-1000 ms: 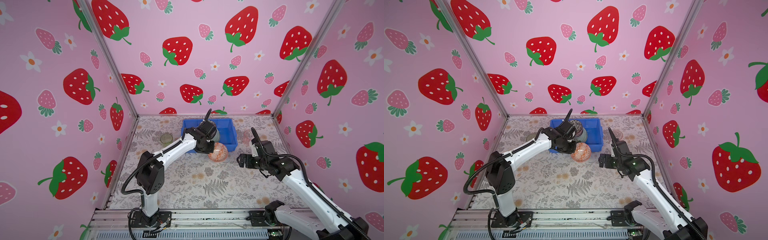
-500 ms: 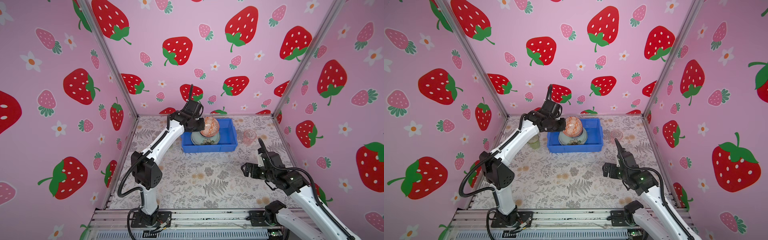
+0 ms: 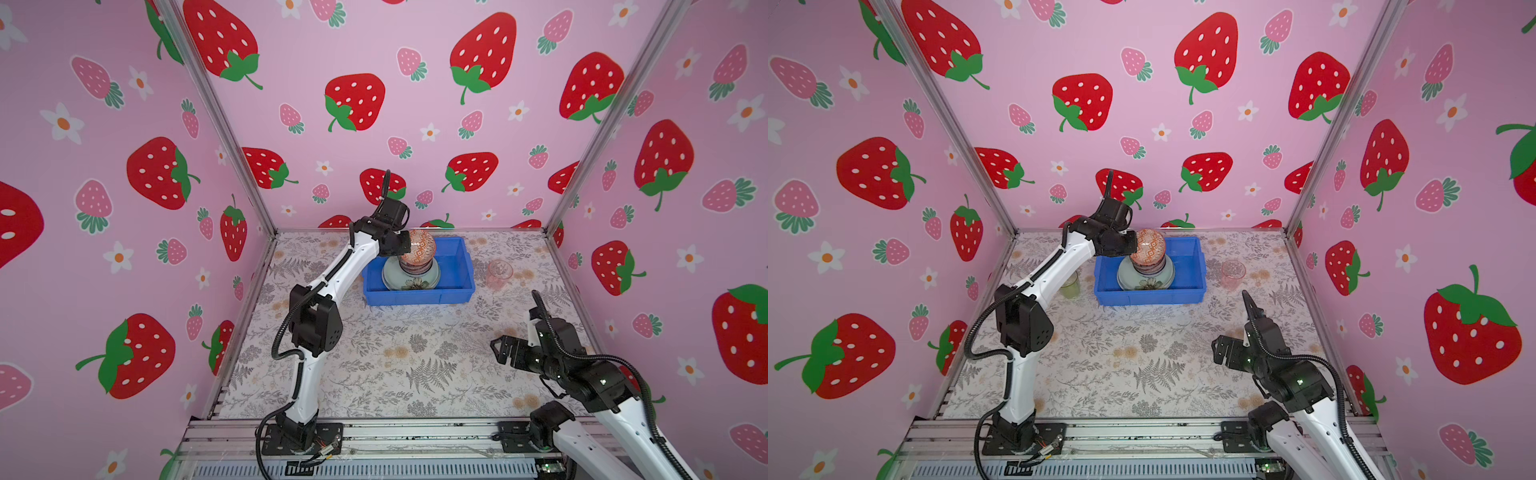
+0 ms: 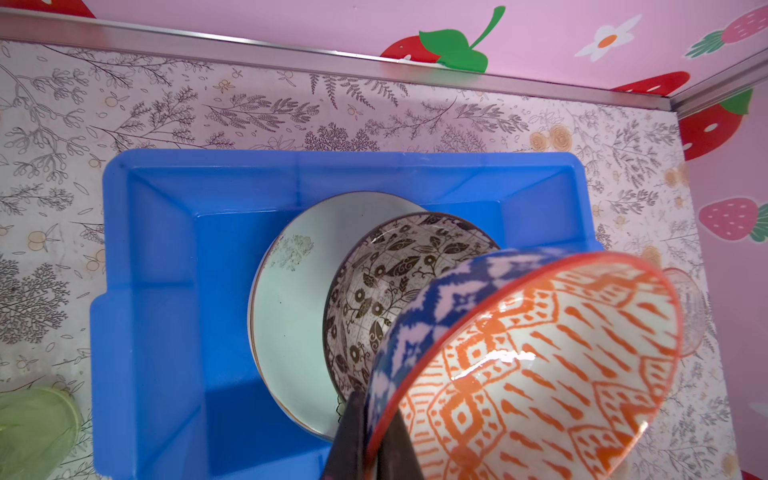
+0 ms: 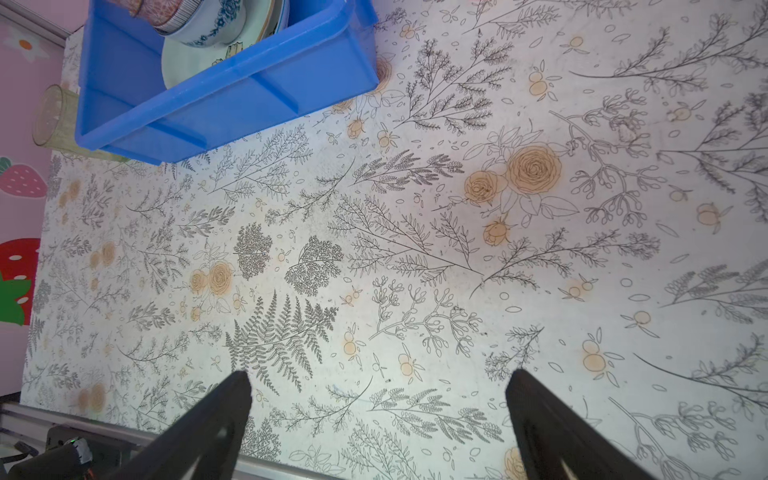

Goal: Place the mixed dishes into the plastic bin
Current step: 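Lower the orange-and-blue bowl onto the bowl stack with the left gripper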

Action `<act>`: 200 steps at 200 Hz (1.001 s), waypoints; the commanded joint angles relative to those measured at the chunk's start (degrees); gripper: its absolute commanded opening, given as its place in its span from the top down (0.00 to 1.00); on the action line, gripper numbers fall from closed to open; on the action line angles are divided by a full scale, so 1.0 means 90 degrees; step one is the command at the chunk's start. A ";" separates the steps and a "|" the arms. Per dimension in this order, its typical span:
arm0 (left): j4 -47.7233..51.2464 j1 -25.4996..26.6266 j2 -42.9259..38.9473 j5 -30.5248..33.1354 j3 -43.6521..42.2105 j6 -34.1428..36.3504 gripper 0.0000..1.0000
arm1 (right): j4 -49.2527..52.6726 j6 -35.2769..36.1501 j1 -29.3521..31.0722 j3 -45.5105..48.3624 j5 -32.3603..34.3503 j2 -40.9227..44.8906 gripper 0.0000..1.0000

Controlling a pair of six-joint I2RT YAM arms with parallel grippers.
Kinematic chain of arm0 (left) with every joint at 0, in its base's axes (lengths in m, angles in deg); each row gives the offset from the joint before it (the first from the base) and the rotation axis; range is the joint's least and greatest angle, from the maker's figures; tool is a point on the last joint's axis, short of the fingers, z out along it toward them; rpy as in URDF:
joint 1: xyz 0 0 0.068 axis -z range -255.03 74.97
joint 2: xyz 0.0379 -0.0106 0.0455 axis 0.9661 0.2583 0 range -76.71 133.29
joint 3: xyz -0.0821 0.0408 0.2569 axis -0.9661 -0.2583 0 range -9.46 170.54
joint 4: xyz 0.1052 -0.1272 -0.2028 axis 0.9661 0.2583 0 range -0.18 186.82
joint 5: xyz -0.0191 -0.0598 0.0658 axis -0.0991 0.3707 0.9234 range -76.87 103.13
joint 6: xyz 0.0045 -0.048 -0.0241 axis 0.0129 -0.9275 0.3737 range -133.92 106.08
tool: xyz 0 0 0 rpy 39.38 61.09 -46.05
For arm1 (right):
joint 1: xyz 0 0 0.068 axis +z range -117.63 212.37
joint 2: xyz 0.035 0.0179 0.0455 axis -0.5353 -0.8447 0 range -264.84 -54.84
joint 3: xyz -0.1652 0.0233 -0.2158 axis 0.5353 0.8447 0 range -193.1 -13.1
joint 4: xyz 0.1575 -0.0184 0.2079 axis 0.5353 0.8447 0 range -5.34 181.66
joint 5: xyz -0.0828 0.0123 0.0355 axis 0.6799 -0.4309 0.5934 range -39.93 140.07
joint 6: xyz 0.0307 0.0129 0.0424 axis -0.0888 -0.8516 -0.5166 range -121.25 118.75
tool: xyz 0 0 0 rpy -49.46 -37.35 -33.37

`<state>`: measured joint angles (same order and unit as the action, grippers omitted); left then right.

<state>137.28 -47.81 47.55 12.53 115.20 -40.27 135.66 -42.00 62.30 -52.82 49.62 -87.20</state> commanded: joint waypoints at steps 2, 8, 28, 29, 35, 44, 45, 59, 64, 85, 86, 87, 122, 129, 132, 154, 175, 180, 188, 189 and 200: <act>-0.0454 -0.0027 -0.0004 -0.0033 0.0386 -0.0170 1.00 | 0.0365 -0.0253 -0.0024 0.0107 0.0156 0.0164 0.01; -0.0464 -0.0039 0.0020 -0.0016 0.0388 -0.0182 1.00 | 0.0412 -0.0261 -0.0025 0.0117 0.0165 0.0209 0.01; -0.0517 -0.0060 0.0115 -0.0021 0.0407 -0.0239 1.00 | 0.0541 -0.0314 -0.0025 0.0126 0.0213 0.0326 0.01; -0.0522 -0.0058 0.0117 -0.0026 0.0411 -0.0243 1.00 | 0.0547 -0.0315 -0.0025 0.0126 0.0215 0.0330 0.01; -0.0525 -0.0078 0.0137 -0.0039 0.0419 -0.0255 1.00 | 0.0572 -0.0332 -0.0025 0.0134 0.0224 0.0357 0.01; -0.0535 -0.0085 0.0183 -0.0069 0.0425 -0.0258 1.00 | 0.0609 -0.0350 -0.0025 0.0152 0.0235 0.0396 0.01; -0.0531 -0.0085 0.0185 -0.0074 0.0426 -0.0257 1.00 | 0.0611 -0.0347 -0.0025 0.0149 0.0235 0.0399 0.01; -0.0506 -0.0095 0.0243 -0.0087 0.0456 -0.0263 1.00 | 0.0600 -0.0370 -0.0025 0.0157 0.0227 0.0438 0.01; -0.0498 -0.0097 0.0263 -0.0097 0.0460 -0.0271 1.00 | 0.0602 -0.0378 -0.0025 0.0165 0.0238 0.0441 0.01; -0.0498 -0.0127 0.0309 -0.0144 0.0453 -0.0273 1.00 | 0.0601 -0.0383 -0.0025 0.0166 0.0248 0.0432 0.01; -0.0498 -0.0130 0.0306 -0.0146 0.0454 -0.0274 1.00 | 0.0601 -0.0383 -0.0025 0.0166 0.0248 0.0432 0.01; -0.0503 -0.0132 0.0310 -0.0147 0.0455 -0.0275 1.00 | 0.0597 -0.0384 -0.0025 0.0166 0.0246 0.0432 0.01; -0.0487 -0.0154 0.0379 -0.0282 0.0451 -0.0288 1.00 | 0.0578 -0.0351 -0.0025 0.0176 0.0245 0.0383 0.01; -0.0479 -0.0159 0.0391 -0.0287 0.0446 -0.0284 1.00 | 0.0574 -0.0344 -0.0025 0.0167 0.0245 0.0364 0.01; -0.0471 -0.0158 0.0393 -0.0294 0.0437 -0.0285 1.00 | 0.0573 -0.0341 -0.0025 0.0171 0.0245 0.0363 0.01; -0.0486 -0.0147 0.0406 -0.0348 0.0379 -0.0295 1.00 | 0.0523 -0.0321 -0.0025 0.0174 0.0236 0.0317 0.01; -0.0471 -0.0161 0.0419 -0.0392 0.0386 -0.0290 1.00 | 0.0457 -0.0298 -0.0025 0.0176 0.0208 0.0251 0.01; -0.0476 -0.0151 0.0418 -0.0397 0.0375 -0.0288 1.00 | 0.0452 -0.0291 -0.0023 0.0174 0.0206 0.0232 0.01; -0.0487 -0.0151 0.0419 -0.0411 0.0377 -0.0286 1.00 | 0.0427 -0.0281 -0.0025 0.0168 0.0201 0.0210 0.01; -0.0483 -0.0152 0.0420 -0.0416 0.0372 -0.0285 1.00 | 0.0422 -0.0279 -0.0025 0.0172 0.0199 0.0208 0.01; -0.0484 -0.0154 0.0424 -0.0447 0.0385 -0.0267 1.00 | 0.0388 -0.0268 -0.0025 0.0173 0.0188 0.0178 0.01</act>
<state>134.77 -49.05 50.42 9.86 116.17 -42.26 139.59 -44.52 62.30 -51.93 50.74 -85.03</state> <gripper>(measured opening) 0.102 0.992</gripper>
